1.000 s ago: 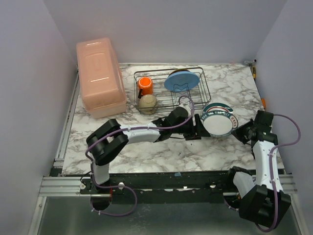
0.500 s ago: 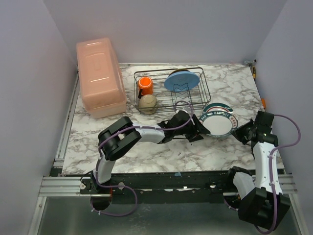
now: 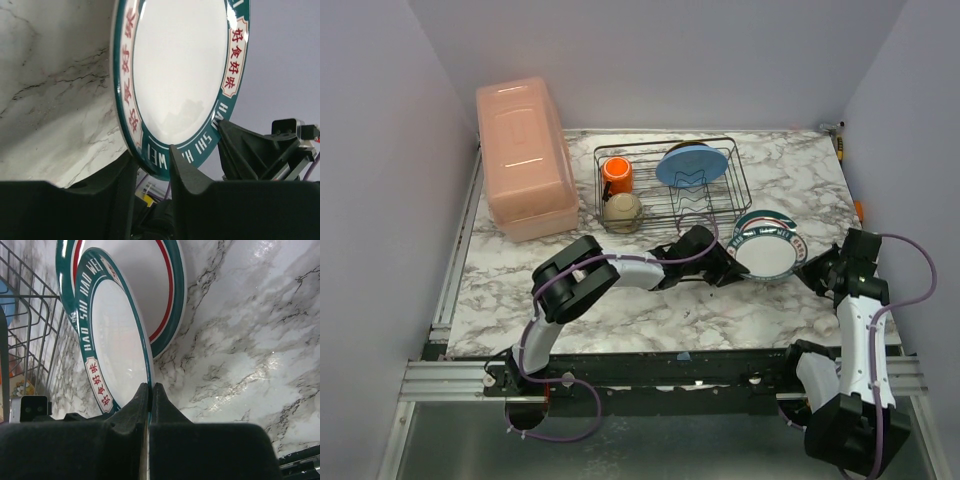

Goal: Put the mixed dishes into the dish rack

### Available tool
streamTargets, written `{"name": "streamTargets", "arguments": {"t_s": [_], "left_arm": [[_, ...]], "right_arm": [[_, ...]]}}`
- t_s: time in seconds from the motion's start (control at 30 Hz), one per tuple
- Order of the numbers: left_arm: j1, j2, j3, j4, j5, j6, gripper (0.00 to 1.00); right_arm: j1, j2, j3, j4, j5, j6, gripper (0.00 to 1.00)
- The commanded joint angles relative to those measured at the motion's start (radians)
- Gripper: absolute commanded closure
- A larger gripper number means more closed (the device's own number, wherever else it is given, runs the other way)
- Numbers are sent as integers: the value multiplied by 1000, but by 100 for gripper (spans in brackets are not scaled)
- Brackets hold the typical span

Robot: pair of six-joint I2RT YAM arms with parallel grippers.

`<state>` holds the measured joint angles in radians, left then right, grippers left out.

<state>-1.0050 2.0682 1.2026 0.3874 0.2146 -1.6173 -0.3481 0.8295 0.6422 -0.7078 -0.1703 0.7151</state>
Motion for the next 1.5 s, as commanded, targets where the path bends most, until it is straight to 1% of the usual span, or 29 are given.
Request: {"name": "streamTargets", "arguments": {"t_s": [0.0,0.07,0.1,0.13,0.2,0.23,0.33,0.43,0.57,0.63,0.7,0.87,0.9,0.97,1.0,1.03,1.17,1.27,1.33,1.4,1.47], "left_arm": [[2,10,1,36,-52,-81,75],[1,7,-11,71,-56,-91,88],[0,5,-16,79,-56,-93,97],[0,0,-21,82,-54,-92,100],[-2,-20,-34,94,-53,-77,100],[-4,-36,-41,94,-53,-69,100],[-13,-81,-76,127,-55,-43,100],[-16,-127,-73,120,-35,26,100],[-21,-190,-83,95,-51,82,100],[-19,-216,-95,106,-60,103,100],[-19,-240,-91,96,-68,135,100],[-8,-314,-95,35,-80,267,100],[-3,-338,-105,18,-89,297,100],[16,-384,-137,-17,-102,352,100],[30,-402,-151,-27,-93,381,100],[46,-420,-159,-41,-68,410,100],[140,-502,-194,-121,86,475,100],[182,-610,-202,-227,109,595,100],[211,-677,-204,-314,112,672,100],[251,-742,-210,-368,134,734,100],[302,-800,-210,-429,182,795,100]], "right_arm": [[4,-32,11,-20,-6,-7,100],[4,-39,13,-28,-7,-11,100],[4,-44,16,-33,-7,-15,100],[4,-52,21,-40,-2,-18,100],[4,-75,43,-44,-2,-38,100],[4,-90,62,-47,2,-44,98],[4,-146,112,-41,10,-50,85],[4,-125,191,-72,25,-82,72],[4,-110,244,-90,42,-116,58],[4,-103,248,-89,33,-130,56],[4,-102,244,-79,14,-154,48],[4,-91,251,-48,-137,-259,46],[4,-85,261,-48,-161,-283,29],[6,-67,280,-43,-200,-306,20],[7,-55,292,-42,-227,-317,2],[12,-39,299,-36,-249,-324,0],[45,52,338,-13,-354,-332,0],[79,112,394,-20,-339,-345,0],[106,135,415,-6,-335,-319,0],[124,167,416,19,-399,-291,0],[149,205,408,43,-497,-279,0]]}}
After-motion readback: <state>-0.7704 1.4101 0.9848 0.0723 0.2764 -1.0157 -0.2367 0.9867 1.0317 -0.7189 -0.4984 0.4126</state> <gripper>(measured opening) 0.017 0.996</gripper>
